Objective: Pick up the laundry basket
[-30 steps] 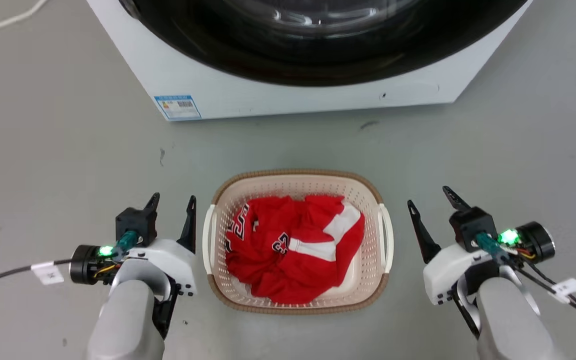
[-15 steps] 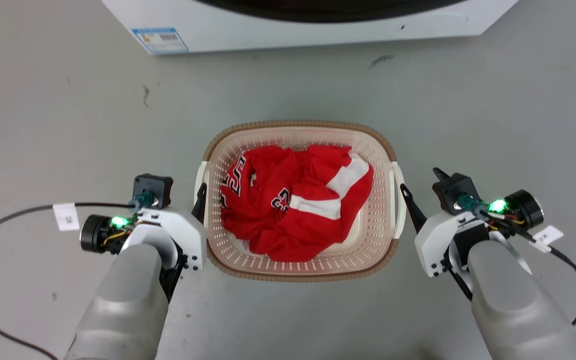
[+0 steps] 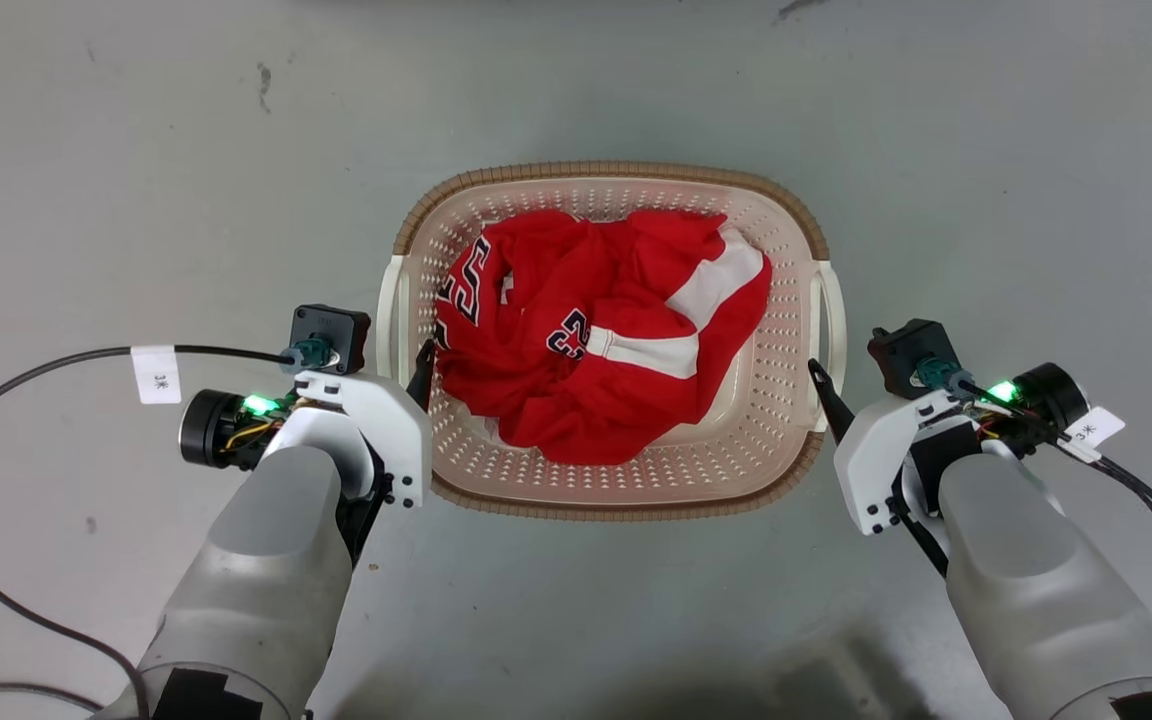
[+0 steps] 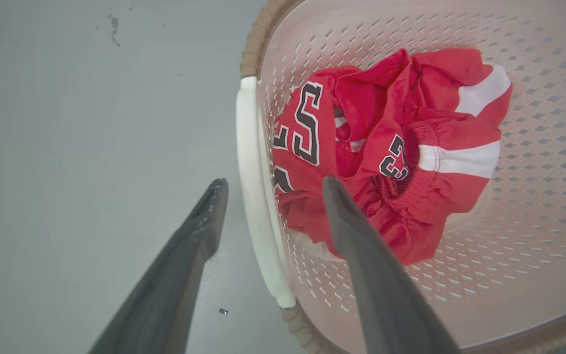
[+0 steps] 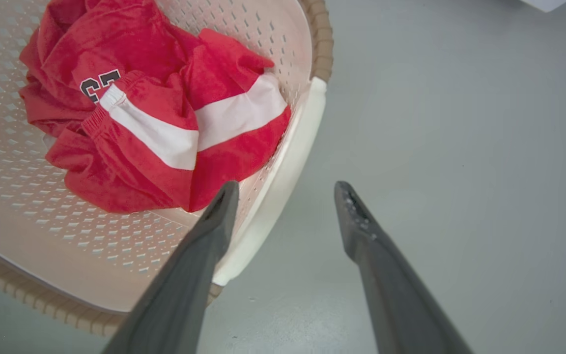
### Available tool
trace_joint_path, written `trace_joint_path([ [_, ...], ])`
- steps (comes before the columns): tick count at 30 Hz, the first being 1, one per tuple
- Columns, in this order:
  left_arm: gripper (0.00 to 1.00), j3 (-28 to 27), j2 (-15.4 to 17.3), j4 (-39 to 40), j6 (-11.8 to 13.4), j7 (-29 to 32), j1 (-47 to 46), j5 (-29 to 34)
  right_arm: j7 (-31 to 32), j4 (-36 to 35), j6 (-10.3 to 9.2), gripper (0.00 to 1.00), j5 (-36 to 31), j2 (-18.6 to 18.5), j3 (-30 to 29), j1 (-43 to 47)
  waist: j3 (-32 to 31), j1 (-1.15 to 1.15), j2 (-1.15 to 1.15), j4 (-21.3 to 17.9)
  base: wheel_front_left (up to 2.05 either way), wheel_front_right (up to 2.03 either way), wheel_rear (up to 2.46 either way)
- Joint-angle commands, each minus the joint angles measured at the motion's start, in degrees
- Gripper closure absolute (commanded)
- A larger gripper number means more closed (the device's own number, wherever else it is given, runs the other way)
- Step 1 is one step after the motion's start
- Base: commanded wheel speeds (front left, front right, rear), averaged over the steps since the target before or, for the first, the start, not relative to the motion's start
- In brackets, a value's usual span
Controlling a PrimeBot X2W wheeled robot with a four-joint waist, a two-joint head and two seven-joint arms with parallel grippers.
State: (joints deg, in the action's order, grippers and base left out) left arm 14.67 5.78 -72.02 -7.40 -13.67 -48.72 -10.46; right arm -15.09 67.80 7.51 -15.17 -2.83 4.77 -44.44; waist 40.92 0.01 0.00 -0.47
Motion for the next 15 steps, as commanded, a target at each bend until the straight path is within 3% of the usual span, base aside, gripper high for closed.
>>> trace_joint_path([
  [1,0.0,0.5,-0.1,-0.3,-0.1,0.3,-1.0,-0.5,-0.1,0.8,-0.04,0.0,0.6,-0.1,0.4,-0.9,0.6,-0.01,0.0,0.2,0.0,0.0,0.0],
  [15,0.0,6.6,-0.1,-1.1,-0.1,2.5,-3.2,-5.1,2.1,3.9,-0.04,0.0,4.4,-0.1,3.8,-4.2,4.6,-0.01,0.0,1.1,0.0,0.0,0.0],
])
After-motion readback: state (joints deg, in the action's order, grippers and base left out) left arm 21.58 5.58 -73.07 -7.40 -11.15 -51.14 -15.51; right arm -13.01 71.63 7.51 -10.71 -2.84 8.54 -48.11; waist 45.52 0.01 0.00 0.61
